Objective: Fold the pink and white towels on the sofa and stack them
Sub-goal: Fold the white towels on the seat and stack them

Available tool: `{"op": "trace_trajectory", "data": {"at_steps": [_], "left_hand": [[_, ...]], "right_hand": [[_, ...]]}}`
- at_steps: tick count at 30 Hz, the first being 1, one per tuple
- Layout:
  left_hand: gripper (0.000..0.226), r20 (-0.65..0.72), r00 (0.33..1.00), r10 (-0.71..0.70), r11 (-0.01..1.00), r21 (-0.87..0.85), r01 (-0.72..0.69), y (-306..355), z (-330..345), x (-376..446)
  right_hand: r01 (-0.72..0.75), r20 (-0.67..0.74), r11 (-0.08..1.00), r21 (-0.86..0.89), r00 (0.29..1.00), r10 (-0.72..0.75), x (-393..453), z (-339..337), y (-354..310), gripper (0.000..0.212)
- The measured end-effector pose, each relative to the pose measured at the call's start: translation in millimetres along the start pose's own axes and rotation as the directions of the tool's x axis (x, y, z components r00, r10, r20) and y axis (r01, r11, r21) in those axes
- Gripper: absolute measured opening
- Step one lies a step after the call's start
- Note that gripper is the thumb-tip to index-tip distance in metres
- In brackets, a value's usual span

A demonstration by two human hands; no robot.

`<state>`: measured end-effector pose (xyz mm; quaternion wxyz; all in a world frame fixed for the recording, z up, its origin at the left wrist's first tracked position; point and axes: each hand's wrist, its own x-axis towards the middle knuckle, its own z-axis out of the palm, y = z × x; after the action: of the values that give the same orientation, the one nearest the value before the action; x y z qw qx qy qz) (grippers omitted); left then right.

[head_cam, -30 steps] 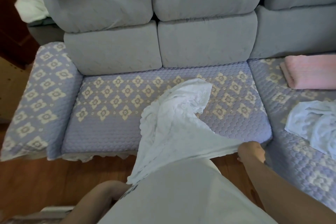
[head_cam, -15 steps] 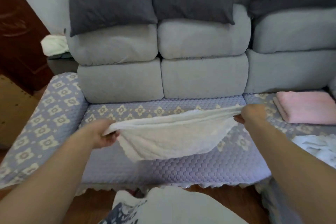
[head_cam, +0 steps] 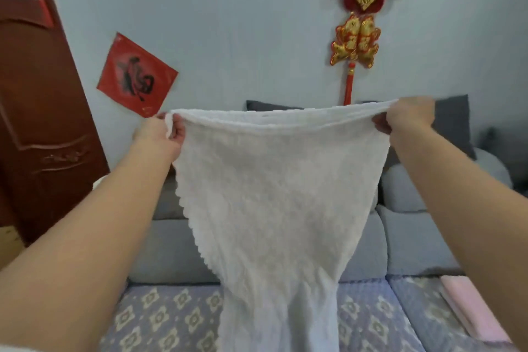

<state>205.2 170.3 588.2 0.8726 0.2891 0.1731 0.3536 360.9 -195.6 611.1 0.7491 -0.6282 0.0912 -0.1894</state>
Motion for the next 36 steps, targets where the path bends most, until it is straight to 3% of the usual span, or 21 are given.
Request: {"op": "trace_trajectory", "data": {"at_steps": [3, 4, 8, 10, 13, 15, 16, 18, 19, 22, 26, 29, 32, 36], "left_hand": [[0.031, 0.128, 0.981, 0.148, 0.984, 0.077, -0.158, 21.7, 31.4, -13.8], [0.031, 0.153, 0.979, 0.134, 0.986, 0.079, -0.147, 27.1, 41.5, -19.5], [0.028, 0.004, 0.996, 0.086, 0.991, 0.106, -0.086, 45.1, 62.6, -27.2], [0.027, -0.017, 0.990, 0.139, 0.984, 0.114, -0.136, 45.6, 71.6, -24.6], [0.033, 0.067, 0.998, 0.012, 0.999, 0.028, -0.014, 42.2, 83.4, -29.9], [0.022, 0.144, 0.985, 0.099, 0.984, 0.136, -0.118, 40.8, 89.0, -32.2], [0.015, 0.110, 0.980, 0.165, 0.979, 0.105, -0.177, 43.7, 94.6, -28.1], [0.027, 0.084, 0.971, 0.225, 0.971, 0.058, -0.230, 50.2, 102.4, -23.6], [0.033, 0.115, 0.971, 0.210, 0.969, 0.104, -0.222, 52.0, 105.0, -23.6], [0.034, 0.187, 0.982, 0.030, 0.940, 0.329, -0.092, 50.9, 98.8, -23.7], [0.031, 0.222, 0.964, -0.145, 0.865, 0.501, 0.015, 35.9, 90.1, -9.3], [0.037, 0.236, 0.956, -0.176, 0.781, 0.624, -0.011, -17.8, 87.1, 1.3], [0.027, 0.253, 0.940, -0.228, 0.718, 0.696, -0.013, -79.1, 91.8, 20.6], [0.029, 0.250, 0.894, -0.373, 0.735, 0.667, 0.120, -150.3, 129.5, 20.5]], "right_hand": [[0.129, -0.059, 0.984, 0.120, 0.991, -0.122, 10.7, -4.4, -45.6, 0.032], [0.135, -0.055, 0.982, 0.133, 0.990, -0.128, 13.4, -7.0, -57.4, 0.032], [-0.061, 0.156, 0.998, -0.005, 0.986, 0.061, 16.8, -8.6, -78.1, 0.032], [-0.024, 0.121, 1.000, 0.020, 0.992, 0.021, 14.2, -5.0, -87.5, 0.034], [-0.018, 0.080, 0.996, 0.086, 0.997, 0.011, 13.5, -2.2, -90.3, 0.028], [-0.092, 0.065, 0.979, 0.181, 0.995, 0.082, 7.2, -4.3, -88.8, 0.029], [-0.043, 0.030, 0.977, 0.209, 0.999, 0.038, 6.5, -4.5, -87.7, 0.030], [0.115, -0.083, 0.974, 0.198, 0.991, -0.100, 10.1, -7.0, -86.8, 0.032], [0.145, -0.105, 0.965, 0.218, 0.987, -0.124, 14.4, -8.3, -86.6, 0.031], [0.002, -0.064, 0.932, 0.363, 0.998, 0.023, 30.2, -18.5, -86.8, 0.019], [-0.049, -0.115, 0.901, 0.432, 0.987, 0.109, 51.0, -40.9, -69.5, 0.029], [-0.104, -0.128, 0.911, 0.399, 0.977, 0.168, 70.0, -60.0, -36.6, 0.025], [-0.140, -0.094, 0.891, 0.432, 0.976, 0.198, 89.4, -96.1, -15.5, 0.023], [-0.083, -0.221, 0.881, 0.466, 0.953, 0.207, 105.1, -169.0, -14.0, 0.018]]}}
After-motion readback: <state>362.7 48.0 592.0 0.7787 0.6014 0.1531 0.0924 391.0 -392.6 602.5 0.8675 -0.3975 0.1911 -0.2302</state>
